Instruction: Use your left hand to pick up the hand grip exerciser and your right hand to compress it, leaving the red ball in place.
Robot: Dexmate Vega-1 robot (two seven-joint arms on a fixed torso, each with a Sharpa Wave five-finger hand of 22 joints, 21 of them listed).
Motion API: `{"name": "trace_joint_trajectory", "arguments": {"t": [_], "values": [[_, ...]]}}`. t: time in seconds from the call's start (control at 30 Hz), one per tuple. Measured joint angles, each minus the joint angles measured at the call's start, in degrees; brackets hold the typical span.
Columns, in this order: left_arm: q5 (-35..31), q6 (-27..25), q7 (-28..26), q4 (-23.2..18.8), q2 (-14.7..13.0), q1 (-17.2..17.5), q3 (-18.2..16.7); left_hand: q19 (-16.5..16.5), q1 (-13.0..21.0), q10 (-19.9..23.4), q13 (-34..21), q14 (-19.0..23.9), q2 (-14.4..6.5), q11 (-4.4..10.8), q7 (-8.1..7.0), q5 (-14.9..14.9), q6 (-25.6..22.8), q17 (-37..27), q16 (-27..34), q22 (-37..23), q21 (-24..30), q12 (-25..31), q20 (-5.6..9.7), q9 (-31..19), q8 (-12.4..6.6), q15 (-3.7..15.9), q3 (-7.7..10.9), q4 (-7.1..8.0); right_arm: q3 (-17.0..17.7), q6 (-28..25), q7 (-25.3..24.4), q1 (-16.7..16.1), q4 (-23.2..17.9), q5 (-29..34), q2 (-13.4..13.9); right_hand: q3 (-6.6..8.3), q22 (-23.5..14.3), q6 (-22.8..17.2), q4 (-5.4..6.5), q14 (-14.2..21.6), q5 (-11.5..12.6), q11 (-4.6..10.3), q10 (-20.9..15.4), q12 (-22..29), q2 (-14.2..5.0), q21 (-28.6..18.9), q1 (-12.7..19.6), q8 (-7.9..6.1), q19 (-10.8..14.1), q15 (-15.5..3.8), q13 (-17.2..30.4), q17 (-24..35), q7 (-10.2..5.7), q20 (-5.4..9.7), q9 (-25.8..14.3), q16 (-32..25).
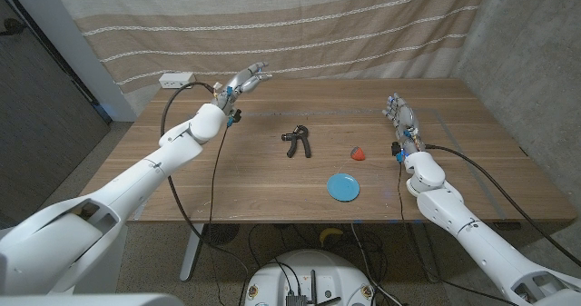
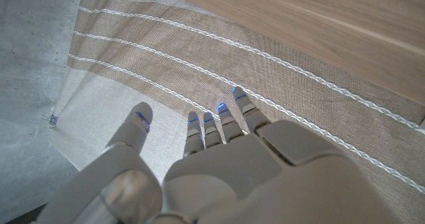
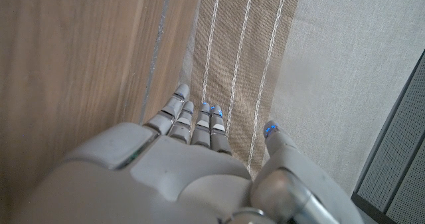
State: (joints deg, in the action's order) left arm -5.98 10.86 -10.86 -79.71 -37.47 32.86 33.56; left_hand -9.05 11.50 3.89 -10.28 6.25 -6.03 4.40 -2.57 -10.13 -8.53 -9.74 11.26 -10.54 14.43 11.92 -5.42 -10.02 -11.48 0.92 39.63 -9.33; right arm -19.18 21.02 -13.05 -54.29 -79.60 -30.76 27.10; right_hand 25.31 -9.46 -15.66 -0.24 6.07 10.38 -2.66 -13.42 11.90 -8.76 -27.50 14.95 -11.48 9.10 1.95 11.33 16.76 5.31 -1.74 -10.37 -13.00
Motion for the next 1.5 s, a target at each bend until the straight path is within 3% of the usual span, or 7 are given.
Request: {"name": "trace_joint_trajectory", "arguments": {"t": [0.97, 1.2, 1.5], "values": [[-13.0, -3.5, 4.4, -7.0, -3.7, -3.1, 3.1, 0.0, 0.4, 0.6, 0.0, 0.7, 0.0, 0.62, -0.03, 0.0, -0.6, 0.0, -0.2, -0.3, 0.0, 0.0, 0.0, 0.0, 0.27, 0.1, -0.19, -0.19, 0.7, 0.6, -2.7, -3.5, -3.4, 1.6, 0.5, 0.22, -0.3, -0.8, -0.74, 0.0, 0.0, -0.31, -0.7, 0.0, 0.0, 0.8, 0.0, 0.0, 0.4, 0.0, 0.0, 0.0, -0.42, -0.42, -0.2, -0.5], [-16.0, -4.6, 6.1, -8.8, -4.5, -3.9, 3.7, 0.0, 0.7, 1.3, 0.0, 1.6, -0.3, 1.33, -1.13, 0.0, -1.5, 0.0, -0.4, -0.3, 0.0, 0.0, 0.0, 0.0, 0.25, 0.94, -0.43, -0.43, 0.9, 0.6, -3.3, -4.2, -4.3, 2.0, 0.6, 0.16, -0.3, -1.0, -0.8, 0.0, 0.0, -0.53, -0.9, 0.0, 0.0, 0.9, 0.0, 0.0, 0.4, 0.01, 0.0, 0.0, -0.24, -0.41, -0.2, -0.5], [-19.3, -5.6, 8.2, -10.7, -5.3, -4.6, 4.4, -0.2, 1.5, 3.4, 0.0, 2.8, -0.5, 1.33, -1.22, 0.0, -2.7, 0.0, -0.4, -0.3, 0.0, 0.5, 0.22, 0.0, 0.0, 1.35, -0.43, -0.42, 1.0, 0.6, -4.1, -4.9, -5.4, 2.6, 0.8, 0.21, -0.3, -1.7, -1.22, 0.0, 0.0, -0.3, -1.3, 0.0, -0.28, 1.3, 0.3, 0.0, 0.4, 0.01, 0.0, 0.0, -0.4, -0.41, -0.2, -0.5]]}}
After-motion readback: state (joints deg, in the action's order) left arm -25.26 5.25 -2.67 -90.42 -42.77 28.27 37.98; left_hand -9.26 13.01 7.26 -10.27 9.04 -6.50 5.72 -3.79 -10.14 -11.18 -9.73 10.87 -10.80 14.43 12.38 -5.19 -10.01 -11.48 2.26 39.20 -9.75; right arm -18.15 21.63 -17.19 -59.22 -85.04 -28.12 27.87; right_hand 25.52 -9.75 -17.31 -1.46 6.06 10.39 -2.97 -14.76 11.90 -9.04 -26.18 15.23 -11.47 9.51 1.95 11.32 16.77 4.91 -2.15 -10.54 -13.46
